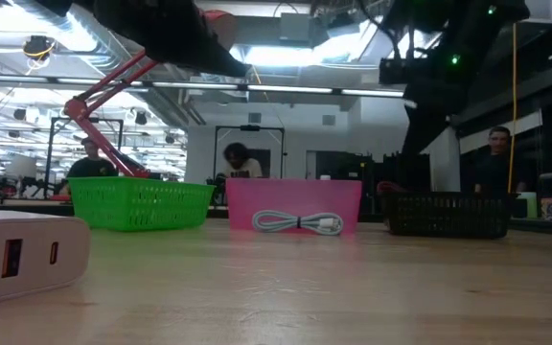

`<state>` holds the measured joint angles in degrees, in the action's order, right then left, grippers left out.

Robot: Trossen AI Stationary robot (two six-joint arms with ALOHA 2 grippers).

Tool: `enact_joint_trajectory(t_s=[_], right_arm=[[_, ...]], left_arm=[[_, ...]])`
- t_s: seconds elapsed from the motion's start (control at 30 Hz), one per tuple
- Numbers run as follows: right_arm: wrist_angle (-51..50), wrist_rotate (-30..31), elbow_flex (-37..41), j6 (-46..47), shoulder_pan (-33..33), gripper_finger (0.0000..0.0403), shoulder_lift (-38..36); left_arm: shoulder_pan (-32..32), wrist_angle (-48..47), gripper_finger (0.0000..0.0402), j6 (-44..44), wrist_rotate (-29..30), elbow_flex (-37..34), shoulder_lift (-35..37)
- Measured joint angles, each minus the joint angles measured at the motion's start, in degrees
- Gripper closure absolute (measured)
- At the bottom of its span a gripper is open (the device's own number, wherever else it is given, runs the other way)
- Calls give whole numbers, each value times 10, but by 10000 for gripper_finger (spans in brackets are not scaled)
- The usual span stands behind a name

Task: Pick and place items into bin
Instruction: Put the blue charger cable into the black bin

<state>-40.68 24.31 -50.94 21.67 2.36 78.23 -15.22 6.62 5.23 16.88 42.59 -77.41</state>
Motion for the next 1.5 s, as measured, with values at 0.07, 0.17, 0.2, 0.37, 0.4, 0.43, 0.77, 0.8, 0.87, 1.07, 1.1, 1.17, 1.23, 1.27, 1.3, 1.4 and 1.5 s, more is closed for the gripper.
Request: enact_joint_trajectory(t_s=[0.07, 0.17, 0.2, 0.37, 0.4, 0.43, 0.77, 0.8, 0.87, 1.07, 1.1, 1.17, 1.23, 1.27, 1.3, 1.4, 1.5], right_arm=[[4, 0, 0, -7, 2, 304, -13], [19, 0, 0, -12, 4, 304, -33], [36, 0, 0, -13, 6, 304, -37], [163, -37, 0, -82, 31, 304, -36], [191, -44, 0, -100, 38, 304, -30], [214, -49, 0, -118, 46, 304, -24], [313, -50, -2, -183, 84, 304, 78], [311, -50, -8, -186, 84, 304, 91], [295, -50, -28, -188, 84, 304, 111], [230, -50, -116, -188, 84, 304, 182], [221, -50, -132, -187, 84, 304, 195], [198, -48, -158, -177, 86, 304, 222], [179, -33, -180, -175, 89, 304, 251], [170, -23, -188, -176, 89, 304, 263], [161, -10, -195, -175, 90, 304, 274], [148, 7, -208, -169, 89, 304, 299], [147, 9, -212, -158, 89, 304, 316]], left_arm=[[0, -12, 398, -1, 0, 0, 0], [0, -18, 398, -8, 0, 0, 0], [0, -18, 398, -8, 0, 0, 0], [0, -34, 398, -9, 1, 0, 2], [-1, -40, 398, -11, 1, 0, 3], [-2, -45, 398, -14, 1, 0, 5], [-29, -102, 398, -23, 39, 0, 53], [-32, -105, 398, -25, 44, 0, 57], [-40, -113, 398, -27, 53, 0, 61], [-57, -141, 398, -39, 67, 0, 61], [-59, -146, 398, -45, 68, 0, 61], [-65, -151, 398, -55, 76, 0, 61], [-71, -157, 398, -57, 85, 0, 61], [-74, -159, 398, -57, 90, 0, 61], [-77, -159, 398, -59, 92, 0, 61], [-82, -162, 398, -66, 92, 0, 61], [-88, -166, 398, -74, 92, 0, 61]])
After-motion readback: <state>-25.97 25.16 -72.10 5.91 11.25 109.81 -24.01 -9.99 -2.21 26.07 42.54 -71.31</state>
